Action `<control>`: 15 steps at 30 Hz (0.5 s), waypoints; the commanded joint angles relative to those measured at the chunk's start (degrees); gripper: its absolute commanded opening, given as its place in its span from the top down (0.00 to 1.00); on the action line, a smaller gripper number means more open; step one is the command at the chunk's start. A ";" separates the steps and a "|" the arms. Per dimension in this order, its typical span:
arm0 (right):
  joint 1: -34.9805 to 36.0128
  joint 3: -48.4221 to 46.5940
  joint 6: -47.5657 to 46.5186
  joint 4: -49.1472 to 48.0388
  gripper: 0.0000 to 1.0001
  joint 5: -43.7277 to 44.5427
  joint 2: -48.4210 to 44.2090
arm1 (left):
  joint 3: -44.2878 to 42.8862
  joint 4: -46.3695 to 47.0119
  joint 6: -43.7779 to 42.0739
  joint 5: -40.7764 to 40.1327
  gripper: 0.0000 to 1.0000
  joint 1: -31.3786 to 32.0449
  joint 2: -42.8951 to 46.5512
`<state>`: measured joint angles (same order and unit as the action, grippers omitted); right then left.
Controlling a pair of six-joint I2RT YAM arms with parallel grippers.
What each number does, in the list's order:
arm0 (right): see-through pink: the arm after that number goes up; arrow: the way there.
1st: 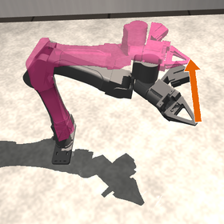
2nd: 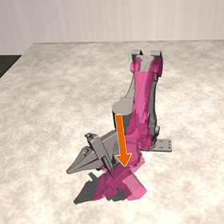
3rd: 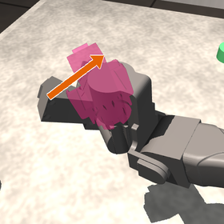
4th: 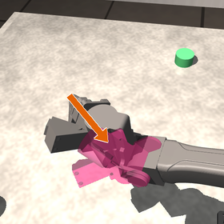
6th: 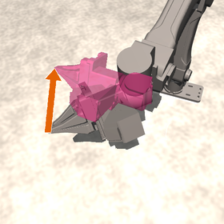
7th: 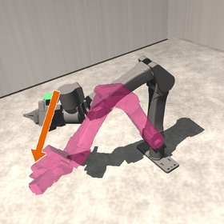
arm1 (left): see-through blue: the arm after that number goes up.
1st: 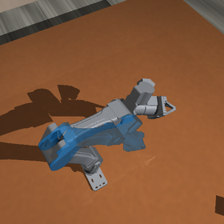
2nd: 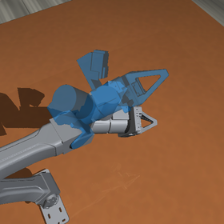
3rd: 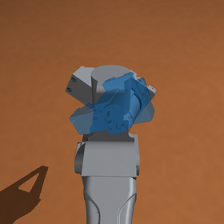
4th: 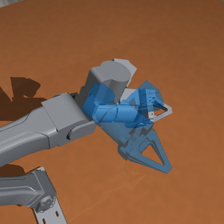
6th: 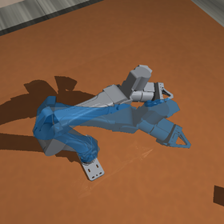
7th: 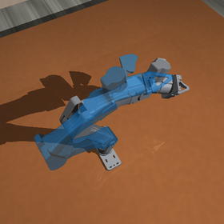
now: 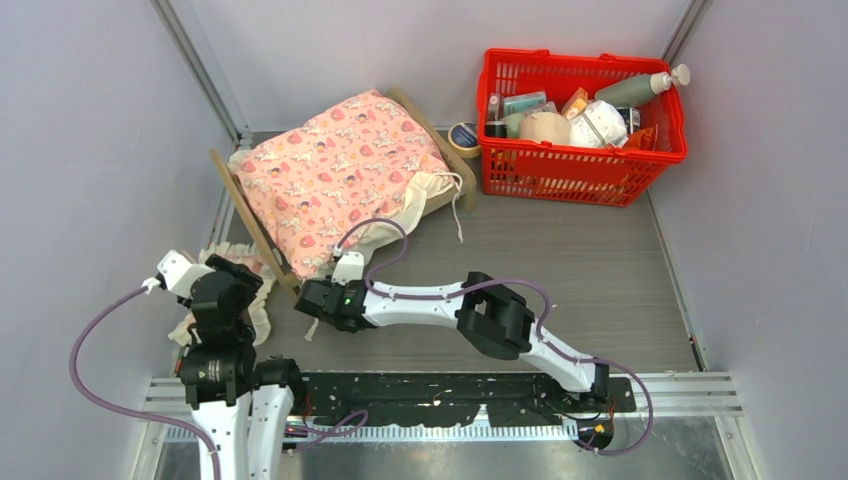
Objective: Set up the pet bed
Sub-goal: Tie the ropes to the bed frame.
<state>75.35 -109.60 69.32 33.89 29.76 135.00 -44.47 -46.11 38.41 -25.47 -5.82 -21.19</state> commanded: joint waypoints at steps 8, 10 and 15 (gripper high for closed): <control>0.63 -10.48 0.90 7.97 0.71 3.01 6.10 | -0.42 1.83 -0.39 -2.86 0.47 -0.46 1.59; 0.79 -11.47 0.59 11.05 0.78 4.01 6.27 | -1.00 1.72 -0.76 -3.11 0.47 -0.50 1.34; 1.10 -8.92 -2.36 15.30 0.92 5.05 5.32 | -1.75 1.85 -0.38 -3.13 0.47 -0.50 1.02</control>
<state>76.03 -119.28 68.64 41.93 32.29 140.53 -44.47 -46.11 38.35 -27.05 -5.82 -20.01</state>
